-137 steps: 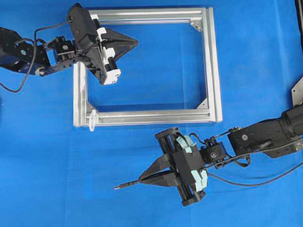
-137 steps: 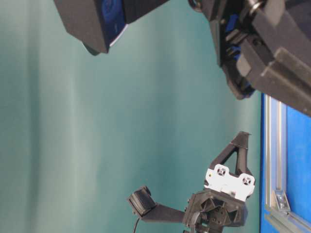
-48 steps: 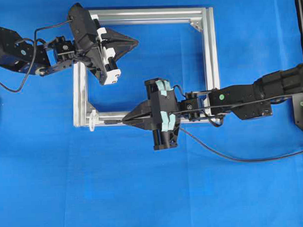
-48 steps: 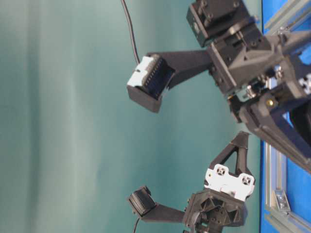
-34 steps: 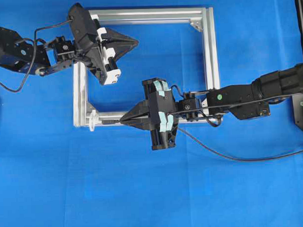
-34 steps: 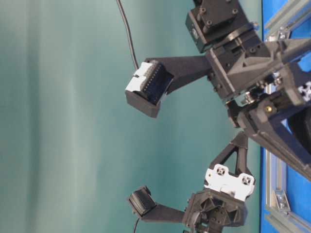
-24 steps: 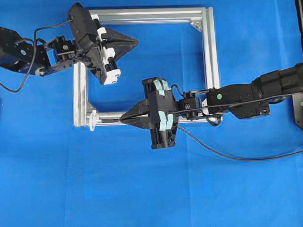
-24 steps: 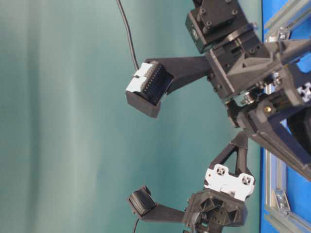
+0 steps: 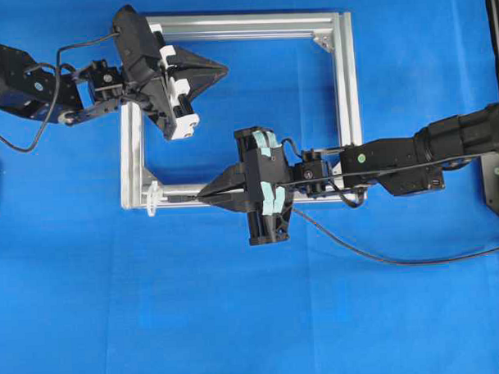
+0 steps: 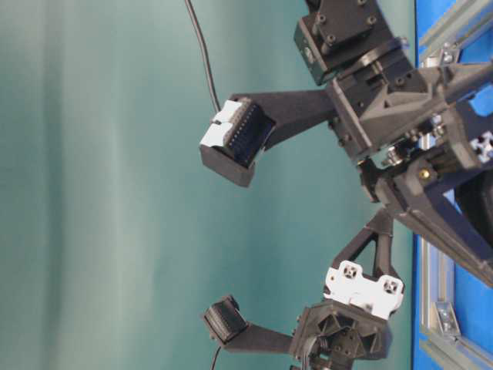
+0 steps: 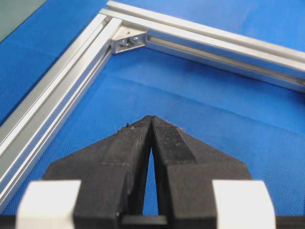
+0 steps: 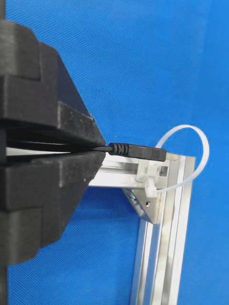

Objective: Insert the wire through the string loop located on the left side.
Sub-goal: 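Push the USB plug up through the white zip-tie loop with the right gripper, then move the open left gripper toward the plug protruding from the loop, then close the left gripper on the USB plug beyond the loop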

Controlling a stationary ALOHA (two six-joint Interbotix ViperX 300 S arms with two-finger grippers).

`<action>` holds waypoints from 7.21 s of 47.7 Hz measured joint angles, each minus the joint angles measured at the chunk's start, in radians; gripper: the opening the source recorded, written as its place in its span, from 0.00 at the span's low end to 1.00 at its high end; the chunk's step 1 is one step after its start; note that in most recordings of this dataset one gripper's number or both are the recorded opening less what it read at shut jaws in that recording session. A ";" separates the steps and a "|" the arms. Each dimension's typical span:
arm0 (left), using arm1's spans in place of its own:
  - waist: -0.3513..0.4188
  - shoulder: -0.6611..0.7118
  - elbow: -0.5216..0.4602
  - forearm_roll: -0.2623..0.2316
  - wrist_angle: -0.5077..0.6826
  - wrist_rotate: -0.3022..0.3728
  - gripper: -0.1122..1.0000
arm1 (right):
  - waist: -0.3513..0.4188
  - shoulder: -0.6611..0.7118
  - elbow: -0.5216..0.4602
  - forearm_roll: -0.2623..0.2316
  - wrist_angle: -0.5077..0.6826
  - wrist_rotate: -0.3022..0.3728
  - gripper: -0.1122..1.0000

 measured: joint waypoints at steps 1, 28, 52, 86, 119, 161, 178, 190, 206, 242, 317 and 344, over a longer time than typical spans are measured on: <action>0.000 0.002 -0.002 0.002 0.000 0.000 0.10 | 0.000 0.000 0.000 0.000 0.000 0.000 0.12; 0.000 0.000 0.000 0.000 0.000 0.000 0.10 | 0.002 0.000 0.000 0.000 0.000 0.000 0.12; 0.000 0.000 -0.002 0.000 0.000 0.000 0.10 | 0.000 0.008 0.000 0.002 0.000 0.000 0.12; -0.002 0.000 -0.002 0.002 0.000 -0.002 0.10 | -0.008 0.181 -0.242 0.002 0.074 -0.003 0.12; -0.006 -0.048 0.046 0.002 0.000 -0.003 0.10 | -0.009 0.184 -0.250 0.002 0.078 -0.006 0.12; -0.008 -0.552 0.532 0.002 0.091 -0.006 0.10 | -0.011 0.184 -0.249 0.002 0.086 -0.005 0.12; -0.187 -0.632 0.560 0.002 0.158 -0.017 0.10 | -0.011 0.184 -0.249 0.002 0.086 -0.005 0.12; -0.383 -0.701 0.586 0.002 0.206 -0.017 0.10 | -0.011 0.184 -0.249 0.003 0.086 -0.003 0.12; -0.426 -0.732 0.588 0.002 0.213 -0.011 0.10 | -0.011 0.184 -0.249 0.003 0.084 -0.003 0.12; -0.426 -0.735 0.583 0.003 0.229 -0.017 0.92 | -0.011 0.184 -0.249 0.003 0.084 -0.003 0.12; -0.428 -0.247 0.393 0.003 0.141 0.003 0.87 | -0.011 0.184 -0.249 0.003 0.084 -0.002 0.12; -0.388 -0.252 0.391 0.003 0.164 0.012 0.17 | -0.015 0.184 -0.249 0.003 0.084 0.000 0.12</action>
